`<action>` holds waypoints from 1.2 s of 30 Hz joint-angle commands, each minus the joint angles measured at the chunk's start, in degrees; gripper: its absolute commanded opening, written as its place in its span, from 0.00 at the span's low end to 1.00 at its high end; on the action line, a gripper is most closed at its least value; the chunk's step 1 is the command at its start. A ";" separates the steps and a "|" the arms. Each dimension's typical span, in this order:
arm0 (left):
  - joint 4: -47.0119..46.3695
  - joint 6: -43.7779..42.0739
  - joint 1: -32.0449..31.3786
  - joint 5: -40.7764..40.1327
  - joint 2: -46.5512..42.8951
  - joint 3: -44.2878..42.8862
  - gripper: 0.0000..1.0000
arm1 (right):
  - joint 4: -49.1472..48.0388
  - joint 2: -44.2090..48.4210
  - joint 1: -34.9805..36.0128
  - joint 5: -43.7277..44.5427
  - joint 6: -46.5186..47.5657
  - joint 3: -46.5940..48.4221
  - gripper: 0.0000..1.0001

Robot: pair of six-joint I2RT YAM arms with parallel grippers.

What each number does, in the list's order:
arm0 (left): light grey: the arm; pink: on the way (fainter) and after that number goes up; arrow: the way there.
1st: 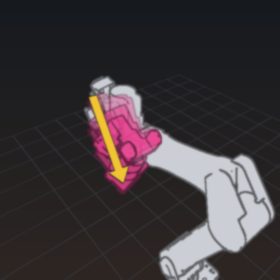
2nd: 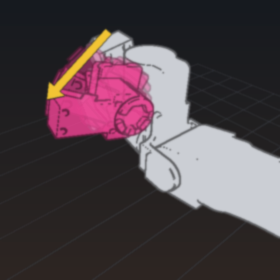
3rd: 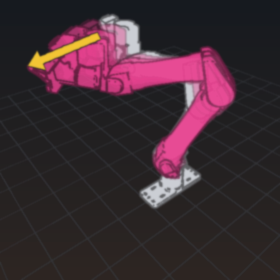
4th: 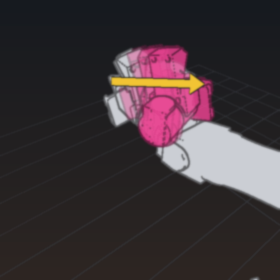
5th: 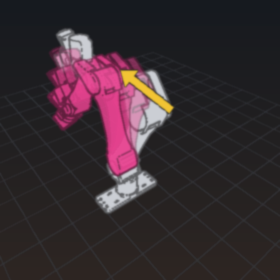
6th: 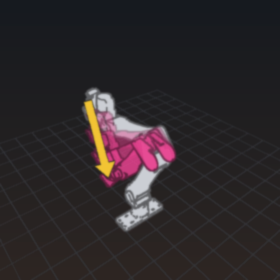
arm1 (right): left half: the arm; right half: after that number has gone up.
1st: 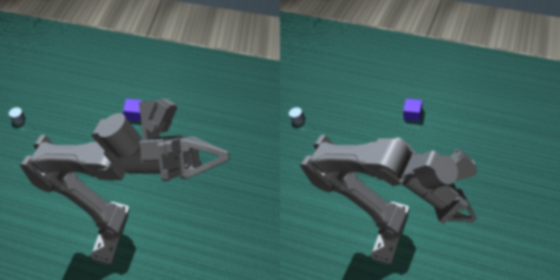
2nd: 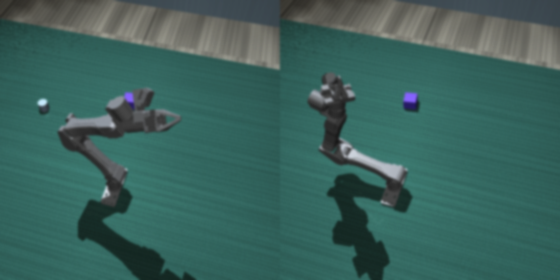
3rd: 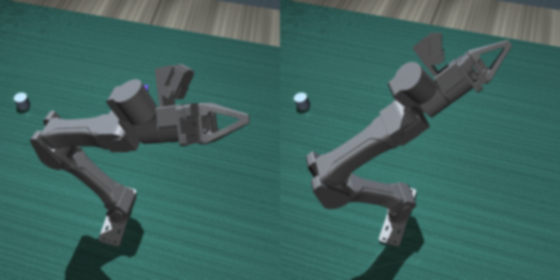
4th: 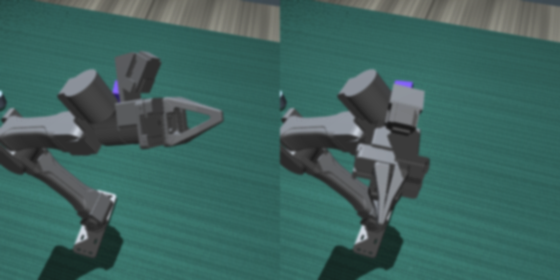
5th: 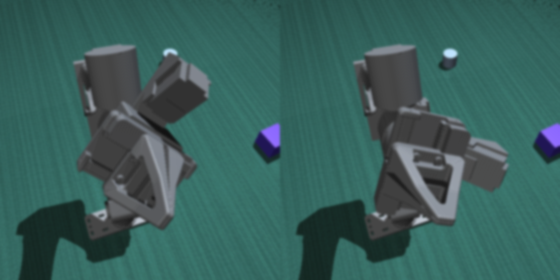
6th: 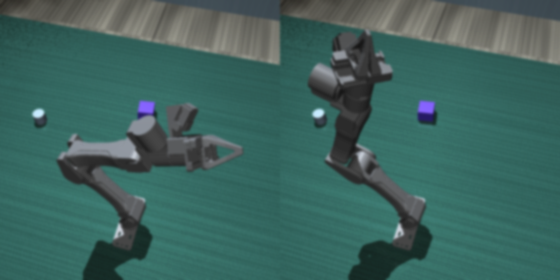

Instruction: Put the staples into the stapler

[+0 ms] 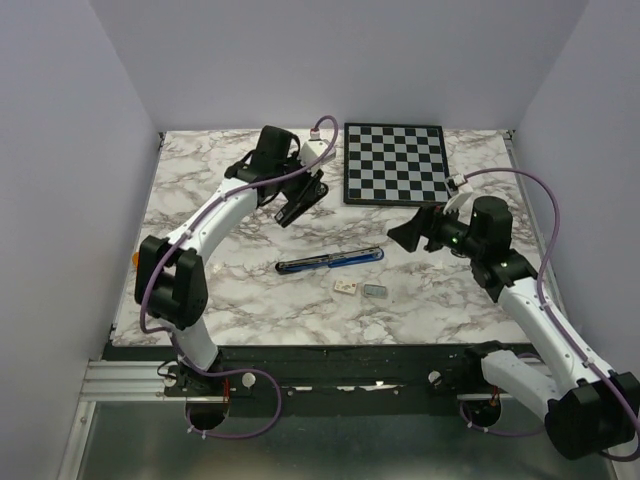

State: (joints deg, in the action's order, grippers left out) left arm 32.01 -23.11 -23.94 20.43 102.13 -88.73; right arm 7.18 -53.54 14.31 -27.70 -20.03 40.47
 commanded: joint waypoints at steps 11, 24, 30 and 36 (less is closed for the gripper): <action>-36.84 31.72 -9.36 4.73 -21.70 22.63 0.00 | 0.12 -6.58 5.02 1.16 -7.83 8.22 0.92; -42.73 38.05 -17.89 0.93 -27.94 29.22 0.00 | -1.64 -6.84 11.80 11.53 -10.55 8.66 0.65; -43.52 37.35 -20.35 0.58 -28.74 29.58 0.00 | -2.17 -6.67 11.97 11.36 -11.52 8.22 0.49; -43.08 36.21 -22.11 -0.38 -28.21 28.17 0.00 | -2.79 -6.58 12.33 10.65 -12.49 8.14 0.42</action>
State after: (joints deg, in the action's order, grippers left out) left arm -5.93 13.26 -43.94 18.98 76.18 -58.63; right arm 6.22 -60.42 26.33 -18.81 -31.77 47.75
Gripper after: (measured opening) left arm 0.402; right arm 0.447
